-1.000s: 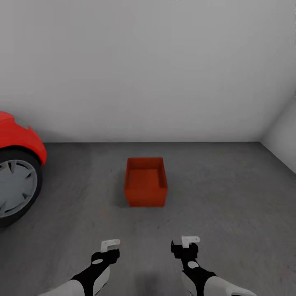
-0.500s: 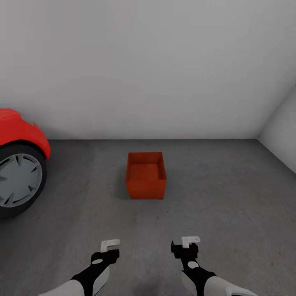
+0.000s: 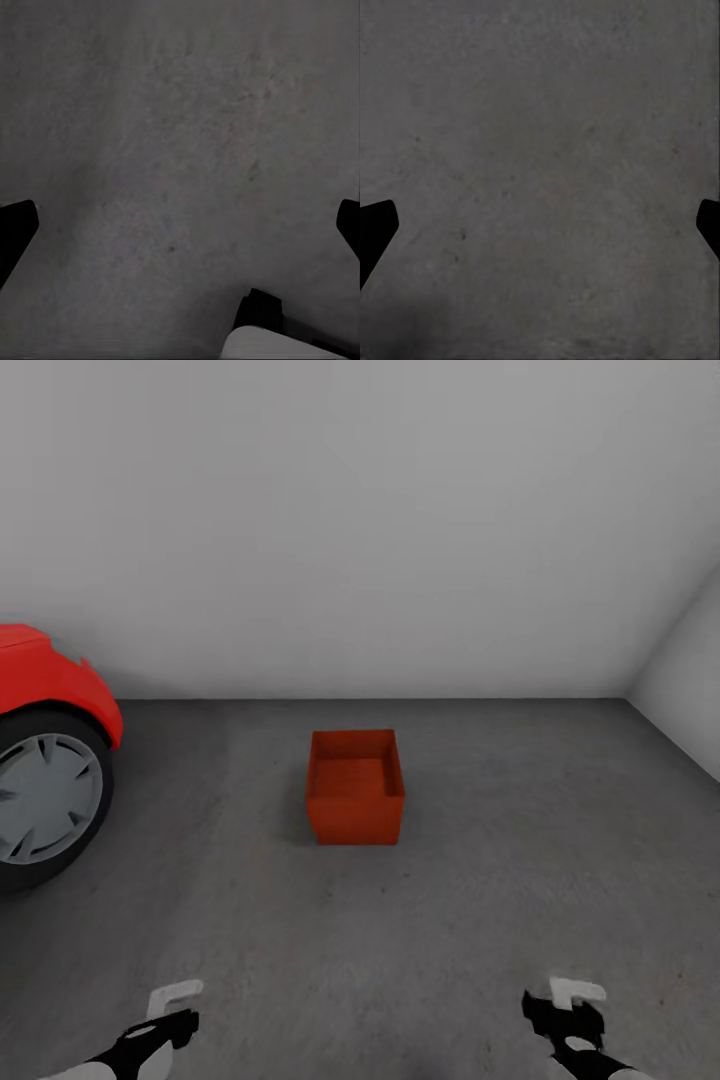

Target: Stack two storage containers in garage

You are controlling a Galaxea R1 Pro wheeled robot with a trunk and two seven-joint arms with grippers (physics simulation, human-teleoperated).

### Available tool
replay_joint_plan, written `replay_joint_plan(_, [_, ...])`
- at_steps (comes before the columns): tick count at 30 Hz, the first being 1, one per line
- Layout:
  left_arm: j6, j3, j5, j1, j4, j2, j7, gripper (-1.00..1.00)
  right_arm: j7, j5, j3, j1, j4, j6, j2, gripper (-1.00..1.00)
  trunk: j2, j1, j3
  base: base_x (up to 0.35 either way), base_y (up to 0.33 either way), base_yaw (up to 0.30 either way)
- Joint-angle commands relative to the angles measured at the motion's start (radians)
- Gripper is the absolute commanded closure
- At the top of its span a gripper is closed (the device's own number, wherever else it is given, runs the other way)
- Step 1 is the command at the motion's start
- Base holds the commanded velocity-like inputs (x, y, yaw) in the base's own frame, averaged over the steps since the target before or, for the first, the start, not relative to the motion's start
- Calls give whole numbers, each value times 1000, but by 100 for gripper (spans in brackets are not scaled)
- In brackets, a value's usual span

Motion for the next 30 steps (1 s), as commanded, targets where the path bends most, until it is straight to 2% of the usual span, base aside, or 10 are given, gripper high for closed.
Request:
replay_joint_plan(1, [-1, -9, 18, 0, 2, 4, 1, -100, -3, 10, -4, 16, 4, -2, -5, -100, -1, 0, -1, 0, 0, 0])
replay_joint_plan(3, [0, -9, 40, 1, 6, 12, -2, -100, -3, 4, -2, 84, 7, 2, -15, -100, -1, 0, -1, 0, 0, 0])
replay_joint_plan(6, [0, -9, 50, 24, 8, 14, -4, -100, 0, 3, 1, 140, 8, 2, -20, -100, -1, 0, -1, 0, 0, 0])
replay_joint_plan(7, [-1, -9, 52, 80, 9, 14, -6, -100, 5, 5, 3, 181, 8, 1, -17, -100, -1, 0, -1, 0, 0, 0])
replay_joint_plan(12, [-1, -10, 53, 201, 9, 13, -62, -100, 17, 46, 8, 337, 9, 4, -7, -100, -1, 0, -1, 0, 0, 0])
replay_joint_plan(15, [-1, -11, 52, 248, 9, 10, -133, -100, 19, 62, 7, 371, 10, 19, 0, -100, -1, 0, -1, 0, 0, 0])
replay_joint_plan(16, [-2, -12, 52, 271, 9, 5, -171, -100, 32, 66, 7, 385, 10, 34, 14, -100, -1, 0, -1, 0, 0, 0])
replay_joint_plan(18, [-4, -12, 53, 284, 9, -3, -192, -100, 59, 69, 7, 402, 10, 45, 29, -100, -1, 0, -1, 0, 0, 0])
replay_joint_plan(24, [-6, -12, 48, 297, 8, -15, -207, -100, 138, 72, 7, 456, 10, 56, 59, -100, -1, 0, 4, 0, 0, 0])
replay_joint_plan(30, [-6, -13, 45, 298, 7, -18, -208, -100, 146, 72, 7, 461, 10, 58, 66, -100, -1, 0, 14, 0, 0, 0])
